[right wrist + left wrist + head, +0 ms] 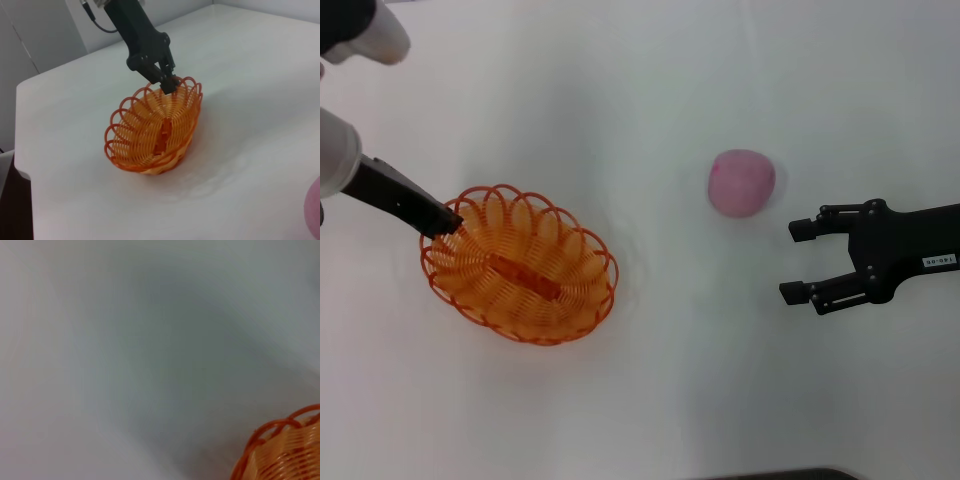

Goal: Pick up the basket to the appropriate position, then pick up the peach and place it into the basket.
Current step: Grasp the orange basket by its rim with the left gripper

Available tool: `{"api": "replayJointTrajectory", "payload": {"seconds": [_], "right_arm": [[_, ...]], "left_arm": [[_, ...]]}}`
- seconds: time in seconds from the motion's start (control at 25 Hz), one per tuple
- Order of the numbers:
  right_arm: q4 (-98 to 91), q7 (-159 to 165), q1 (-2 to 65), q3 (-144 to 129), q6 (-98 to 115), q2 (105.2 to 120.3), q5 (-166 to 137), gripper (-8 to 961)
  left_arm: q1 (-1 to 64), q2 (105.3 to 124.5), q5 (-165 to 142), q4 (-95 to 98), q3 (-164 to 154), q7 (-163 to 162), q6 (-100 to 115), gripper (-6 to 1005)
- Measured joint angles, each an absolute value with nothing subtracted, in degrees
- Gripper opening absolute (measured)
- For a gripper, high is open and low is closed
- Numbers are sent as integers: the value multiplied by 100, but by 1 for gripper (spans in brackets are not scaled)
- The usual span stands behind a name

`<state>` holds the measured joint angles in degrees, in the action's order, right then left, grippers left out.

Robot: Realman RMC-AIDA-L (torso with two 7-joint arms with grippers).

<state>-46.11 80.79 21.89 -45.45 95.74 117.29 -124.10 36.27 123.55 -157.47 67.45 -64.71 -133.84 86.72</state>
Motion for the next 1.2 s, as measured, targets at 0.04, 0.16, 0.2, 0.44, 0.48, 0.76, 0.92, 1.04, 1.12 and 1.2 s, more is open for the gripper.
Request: {"api": "replayJointTrajectory", "payload": {"seconds": [0.04,0.16,0.2,0.44,0.48,0.76,0.92,1.04,1.12,1.2], "right_arm": [[-4613,8089,2189,-4546,9574,11729,-12411,909],[-4615,8097,2188,-4550,9575,11731,-12411,908],[-4616,8099,2188,-4549,9575,11732,-12411,907],[-4624,8116,2188,-4551,9575,11737,-12411,904],[-4634,8117,2188,-4560,9575,11744,-12411,903],[-4760,8123,2172,-4569,9581,11796,-12410,900],[-4764,8138,2163,-4584,9582,11797,-12409,897],[-4763,8138,2154,-4583,9582,11797,-12410,896],[-4764,8137,2153,-4581,9580,11796,-12410,895],[-4764,8131,2156,-4579,9573,11795,-12410,894]], "left_arm": [[3662,12353,-15748,6747,-6385,-13418,8745,113],[3839,12350,-15736,6730,-5882,-13488,9112,102],[3893,12350,-15724,6716,-5708,-13512,9231,98],[4056,12334,-15655,6688,-5024,-13753,9708,61],[4057,12334,-15631,6690,-5005,-13776,9749,61],[4051,12335,-15376,6675,-4749,-14267,9878,60],[4012,12342,-15006,6598,-4577,-14539,10041,59],[3963,12360,-14818,6498,-4526,-14714,10072,59],[3908,12372,-14672,6439,-4512,-14846,10074,58],[3857,12380,-14548,6424,-4512,-14948,10029,58]]}}
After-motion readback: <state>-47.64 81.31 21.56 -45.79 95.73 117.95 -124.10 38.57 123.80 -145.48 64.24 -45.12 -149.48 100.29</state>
